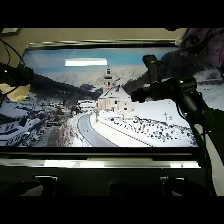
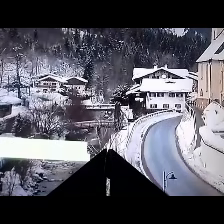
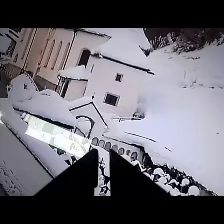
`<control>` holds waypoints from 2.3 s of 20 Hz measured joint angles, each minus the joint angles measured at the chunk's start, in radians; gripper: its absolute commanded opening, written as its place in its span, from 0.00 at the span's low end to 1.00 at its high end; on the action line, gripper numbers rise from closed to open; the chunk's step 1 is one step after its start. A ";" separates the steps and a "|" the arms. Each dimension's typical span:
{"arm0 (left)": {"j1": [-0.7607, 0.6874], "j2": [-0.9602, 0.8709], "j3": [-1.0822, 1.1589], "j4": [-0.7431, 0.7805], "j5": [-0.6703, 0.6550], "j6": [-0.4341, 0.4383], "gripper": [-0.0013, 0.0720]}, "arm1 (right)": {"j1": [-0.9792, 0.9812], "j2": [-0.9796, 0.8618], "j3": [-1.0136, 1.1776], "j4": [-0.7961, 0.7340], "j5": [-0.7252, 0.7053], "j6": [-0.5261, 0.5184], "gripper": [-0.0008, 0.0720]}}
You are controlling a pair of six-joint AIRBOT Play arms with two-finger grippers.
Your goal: Fold the clothes and pants, and hang the long-sleeved shirts on hangers.
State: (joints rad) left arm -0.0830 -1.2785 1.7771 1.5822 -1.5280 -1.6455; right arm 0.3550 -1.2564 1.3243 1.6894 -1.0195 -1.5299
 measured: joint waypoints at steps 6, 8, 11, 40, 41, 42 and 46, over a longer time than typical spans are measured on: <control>0.000 0.000 0.000 0.000 0.000 0.000 0.05 | 0.000 0.000 0.000 0.000 0.000 0.000 0.16; 0.000 0.000 0.000 0.000 0.000 0.000 0.05 | 0.000 0.000 0.000 0.000 0.000 0.000 0.16; 0.000 0.000 0.000 0.000 0.000 0.000 0.05 | 0.000 0.000 0.000 0.000 0.000 0.000 0.16; 0.369 -0.320 -0.109 0.114 0.402 -0.218 1.00 | 0.000 0.000 0.000 0.000 0.000 0.000 0.16; 0.405 -0.371 -0.082 0.109 0.431 -0.218 1.00 | 0.000 0.000 0.000 0.000 0.000 0.000 0.16; 0.437 -0.424 -0.048 0.105 0.470 -0.218 1.00 | 0.000 0.000 0.000 0.000 0.000 0.000 0.16; 0.517 -0.635 0.105 0.101 0.580 -0.213 1.00 | 0.000 0.000 0.000 0.000 0.000 0.000 0.16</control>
State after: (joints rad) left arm 0.4339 -1.9133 1.8820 1.6836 -0.9478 -1.8584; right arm 0.3550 -1.2564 1.3243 1.6890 -1.0199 -1.5303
